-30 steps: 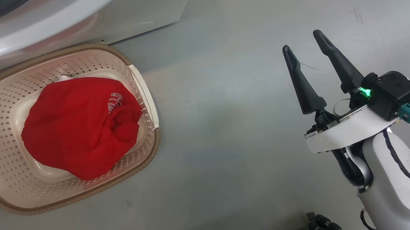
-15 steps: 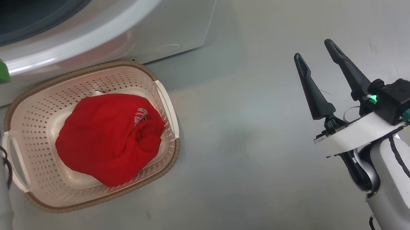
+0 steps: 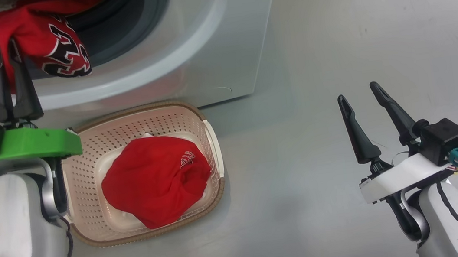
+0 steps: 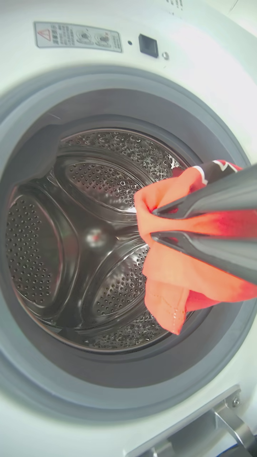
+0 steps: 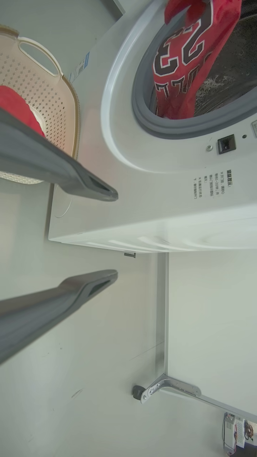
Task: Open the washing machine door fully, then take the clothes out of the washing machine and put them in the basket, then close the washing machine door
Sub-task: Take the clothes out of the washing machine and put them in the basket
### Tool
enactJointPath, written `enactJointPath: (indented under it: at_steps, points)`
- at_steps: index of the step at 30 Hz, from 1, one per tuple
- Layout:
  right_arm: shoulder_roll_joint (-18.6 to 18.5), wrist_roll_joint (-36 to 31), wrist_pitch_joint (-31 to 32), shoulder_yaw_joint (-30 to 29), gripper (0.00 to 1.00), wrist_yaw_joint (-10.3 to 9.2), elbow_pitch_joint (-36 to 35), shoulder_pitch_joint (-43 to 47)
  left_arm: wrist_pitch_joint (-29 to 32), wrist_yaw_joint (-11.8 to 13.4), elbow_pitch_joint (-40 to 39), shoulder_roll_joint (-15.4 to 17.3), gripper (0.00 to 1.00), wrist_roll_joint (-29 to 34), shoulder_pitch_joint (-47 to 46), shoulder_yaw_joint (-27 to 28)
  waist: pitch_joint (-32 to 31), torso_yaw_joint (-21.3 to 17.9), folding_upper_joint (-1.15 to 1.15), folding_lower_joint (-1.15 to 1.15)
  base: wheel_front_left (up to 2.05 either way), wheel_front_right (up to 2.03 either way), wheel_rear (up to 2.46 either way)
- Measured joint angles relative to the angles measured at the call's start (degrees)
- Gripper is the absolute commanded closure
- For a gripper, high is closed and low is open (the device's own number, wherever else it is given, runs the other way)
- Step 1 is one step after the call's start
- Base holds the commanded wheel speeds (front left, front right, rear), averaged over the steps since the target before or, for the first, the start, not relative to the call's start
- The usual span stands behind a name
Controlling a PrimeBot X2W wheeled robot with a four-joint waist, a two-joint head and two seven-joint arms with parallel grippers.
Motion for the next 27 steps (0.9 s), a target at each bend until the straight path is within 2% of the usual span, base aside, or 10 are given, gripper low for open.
enactJointPath:
  at_steps: [19, 23, 27]
  points:
    - [0.16, -0.53, 0.00, -0.09, 0.00, -0.03, 0.07, 5.78, -0.46, 0.45, -14.30, -1.24, 1.00, 3.16, 14.04, -5.03, -10.29, 4.50, 0.00, 0.00, 0.00, 0.00, 0.00]
    - [0.27, -0.73, 0.00, 0.45, 0.00, -0.03, -0.11, 6.12, -0.25, 0.73, -14.66, -1.49, 1.00, 2.80, 17.68, -5.08, -11.09, 5.14, 0.00, 0.00, 0.00, 0.00, 0.00]
    - [0.27, -0.96, 0.00, 0.80, 0.00, -0.02, -0.82, 6.16, 2.64, 0.87, -13.05, -2.23, 1.00, 0.10, 21.49, -6.54, -10.83, 5.12, 0.00, 0.00, 0.00, 0.00, 0.00]
